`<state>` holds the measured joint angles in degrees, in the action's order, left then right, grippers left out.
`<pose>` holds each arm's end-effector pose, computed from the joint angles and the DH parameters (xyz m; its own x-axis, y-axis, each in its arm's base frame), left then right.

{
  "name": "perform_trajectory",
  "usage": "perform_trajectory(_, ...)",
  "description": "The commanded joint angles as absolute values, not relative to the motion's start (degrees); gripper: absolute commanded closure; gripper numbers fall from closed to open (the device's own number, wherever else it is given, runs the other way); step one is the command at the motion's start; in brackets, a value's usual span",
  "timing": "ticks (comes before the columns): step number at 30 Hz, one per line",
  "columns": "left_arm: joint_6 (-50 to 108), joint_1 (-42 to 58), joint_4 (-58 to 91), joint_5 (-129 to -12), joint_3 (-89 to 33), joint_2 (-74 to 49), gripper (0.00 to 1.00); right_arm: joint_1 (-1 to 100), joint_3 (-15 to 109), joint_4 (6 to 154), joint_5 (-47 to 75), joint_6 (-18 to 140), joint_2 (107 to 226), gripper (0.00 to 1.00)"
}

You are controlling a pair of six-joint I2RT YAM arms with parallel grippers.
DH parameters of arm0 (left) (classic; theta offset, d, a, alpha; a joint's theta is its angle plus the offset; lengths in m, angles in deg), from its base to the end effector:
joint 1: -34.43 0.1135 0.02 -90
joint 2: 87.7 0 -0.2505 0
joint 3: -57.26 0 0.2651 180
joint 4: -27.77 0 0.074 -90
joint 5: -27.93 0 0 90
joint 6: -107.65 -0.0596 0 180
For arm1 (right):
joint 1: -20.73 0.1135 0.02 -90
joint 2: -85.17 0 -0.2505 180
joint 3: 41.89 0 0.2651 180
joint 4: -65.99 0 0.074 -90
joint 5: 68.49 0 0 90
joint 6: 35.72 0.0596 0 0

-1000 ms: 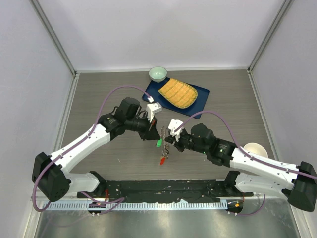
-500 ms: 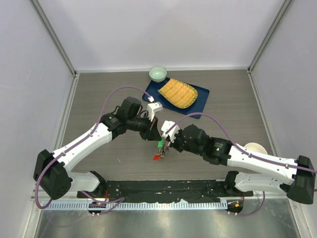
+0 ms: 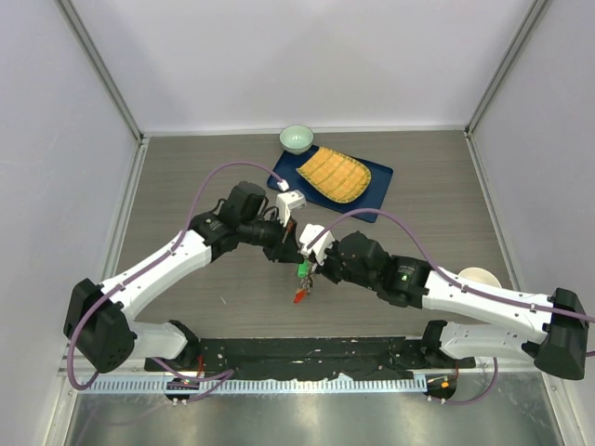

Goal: Remove the keys from the keyring

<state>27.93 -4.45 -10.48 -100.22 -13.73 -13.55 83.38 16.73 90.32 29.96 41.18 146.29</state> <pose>0.2158 -0.2213 0.2599 -0.6591 0.3512 -0.6650 0.7487 0.3903 -0.5359 0.1376 0.2469 0.2613 -0.0165 -0.5199 -0.8541 -0.8440 0.4652 -0.2668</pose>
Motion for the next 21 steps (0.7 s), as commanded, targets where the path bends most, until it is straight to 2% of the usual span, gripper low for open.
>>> perform_trajectory(1, 28.9, -4.9, -8.4, -102.1, -13.4, -12.9, 1.0, 83.9, 21.4, 82.4, 31.3, 41.4, 146.4, 0.99)
perform_trajectory(14, 29.4, -5.0, -8.4, -101.8, -13.7, -12.6, 1.0, 84.6, 23.8, 84.7, 33.7, 41.6, 149.0, 0.98)
perform_trajectory(16, 29.5, -4.9, -8.5, -101.6, -13.8, -13.2, 1.0, 84.6, 21.5, 83.5, 34.6, 43.1, 147.8, 0.92)
perform_trajectory(17, 29.4, -4.9, -8.6, -101.4, -13.9, -13.4, 1.0, 84.6, 19.9, 80.7, 35.9, 43.6, 145.8, 0.8)
perform_trajectory(21, 29.9, -3.9, -8.5, -102.3, -14.6, -15.4, 1.0, 84.5, 5.8, 69.0, 36.4, 46.1, 136.3, 0.61)
